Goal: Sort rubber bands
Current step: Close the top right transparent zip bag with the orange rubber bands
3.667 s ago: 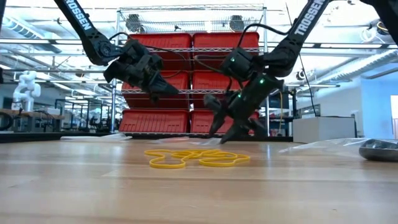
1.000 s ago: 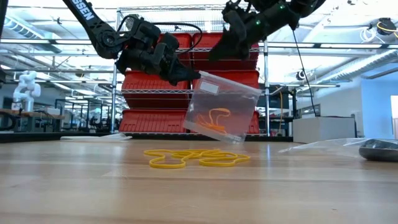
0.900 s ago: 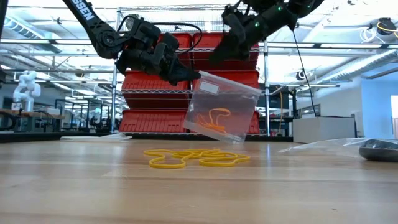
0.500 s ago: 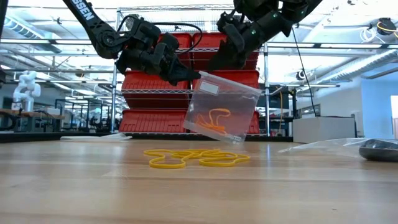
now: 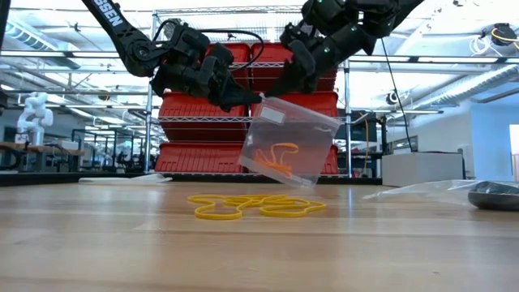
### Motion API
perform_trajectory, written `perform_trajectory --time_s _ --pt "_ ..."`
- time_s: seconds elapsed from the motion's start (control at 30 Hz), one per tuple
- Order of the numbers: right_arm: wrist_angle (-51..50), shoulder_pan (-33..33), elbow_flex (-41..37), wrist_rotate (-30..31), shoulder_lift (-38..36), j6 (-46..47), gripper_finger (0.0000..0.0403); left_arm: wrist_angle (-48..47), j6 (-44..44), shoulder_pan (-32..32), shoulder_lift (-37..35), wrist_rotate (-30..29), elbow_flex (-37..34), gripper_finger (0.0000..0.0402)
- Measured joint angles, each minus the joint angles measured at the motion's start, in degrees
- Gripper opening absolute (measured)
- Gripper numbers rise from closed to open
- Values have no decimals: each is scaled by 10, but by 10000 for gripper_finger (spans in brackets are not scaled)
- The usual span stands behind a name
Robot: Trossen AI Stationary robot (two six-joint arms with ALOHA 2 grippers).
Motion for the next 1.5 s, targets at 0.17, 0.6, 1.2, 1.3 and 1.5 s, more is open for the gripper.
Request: perform_trajectory --time_s 0.17,0.6,1.2,1.3,1.5 --pt "2 0 0 -13 1 -15 58 0 0 0 0 0 0 0" --pt "-52 -1 0 6 1 -18 7 2 -1 14 0 -16 0 0" --pt "-97 10 39 15 -18 -31 5 6 -45 -27 0 -27 0 101" --pt "-103 14 43 15 -18 -33 4 6 -61 -30 0 -68 0 131" --pt "-105 21 44 15 -18 -34 4 11 -76 -29 0 -79 0 152"
